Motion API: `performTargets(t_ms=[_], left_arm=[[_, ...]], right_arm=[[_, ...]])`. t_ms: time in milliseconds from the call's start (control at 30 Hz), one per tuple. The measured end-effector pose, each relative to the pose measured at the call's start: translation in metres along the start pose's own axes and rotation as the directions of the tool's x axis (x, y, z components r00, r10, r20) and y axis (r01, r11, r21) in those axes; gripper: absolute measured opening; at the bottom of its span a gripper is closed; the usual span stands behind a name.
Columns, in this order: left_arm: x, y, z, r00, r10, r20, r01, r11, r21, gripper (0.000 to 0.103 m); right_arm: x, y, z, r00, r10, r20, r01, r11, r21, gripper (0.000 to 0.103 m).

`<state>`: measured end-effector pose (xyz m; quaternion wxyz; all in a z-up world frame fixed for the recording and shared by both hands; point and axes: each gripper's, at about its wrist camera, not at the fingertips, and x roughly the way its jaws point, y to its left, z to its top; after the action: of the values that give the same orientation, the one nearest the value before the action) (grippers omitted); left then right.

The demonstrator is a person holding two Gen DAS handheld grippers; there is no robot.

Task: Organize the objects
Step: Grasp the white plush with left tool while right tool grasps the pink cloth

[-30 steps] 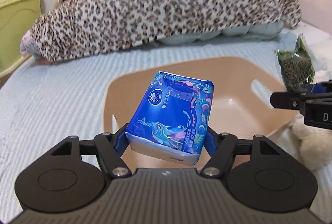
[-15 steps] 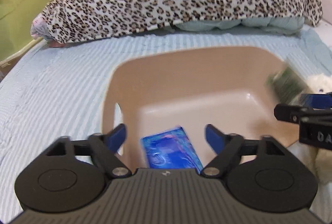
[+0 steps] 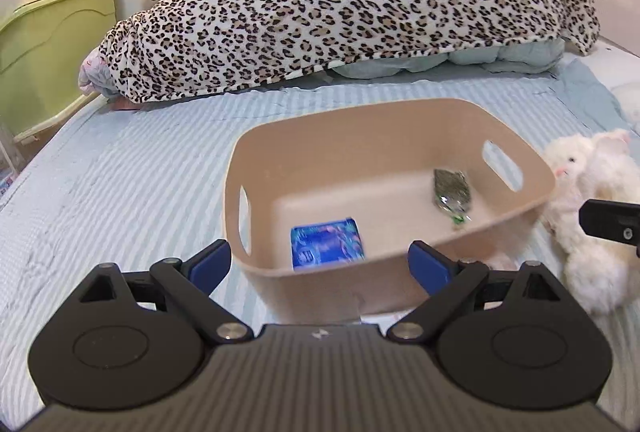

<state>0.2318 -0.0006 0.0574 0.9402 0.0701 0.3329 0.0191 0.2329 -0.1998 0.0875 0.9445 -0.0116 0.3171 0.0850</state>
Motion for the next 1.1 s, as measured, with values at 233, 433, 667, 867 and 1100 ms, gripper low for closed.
performTargets(t_ms=[233,433,667,867,1100], left_arm=[[-0.015,-0.017,-0.03,0.999,-0.034,-0.027,0.034,0.999,-0.001,0.096],[-0.011,-0.028,-0.06,0.995,-0.075,-0.064,0.073,0.997,-0.035,0.096],[-0.001,-0.04,-0.078,0.992,-0.107,-0.072,0.103,0.993,-0.054,0.096],[0.013,-0.04,-0.083,0.986,-0.147,-0.077,0.138,0.984,-0.115,0.096],[0.018,-0.046,-0.081,0.97,-0.233,-0.066,0.228,0.97,-0.08,0.072]], right_arm=[[-0.026,-0.011,-0.034,0.999,-0.023,-0.041,0.021,0.999,-0.035,0.103],[-0.031,-0.016,-0.061,0.996,-0.037,-0.08,0.031,0.996,-0.084,0.103],[-0.026,-0.021,-0.079,0.995,-0.024,-0.096,0.015,0.995,-0.094,0.103],[-0.012,-0.021,-0.09,0.993,-0.002,-0.121,-0.01,0.995,-0.098,0.103],[0.003,-0.016,-0.098,0.989,0.016,-0.144,-0.031,0.994,-0.103,0.103]])
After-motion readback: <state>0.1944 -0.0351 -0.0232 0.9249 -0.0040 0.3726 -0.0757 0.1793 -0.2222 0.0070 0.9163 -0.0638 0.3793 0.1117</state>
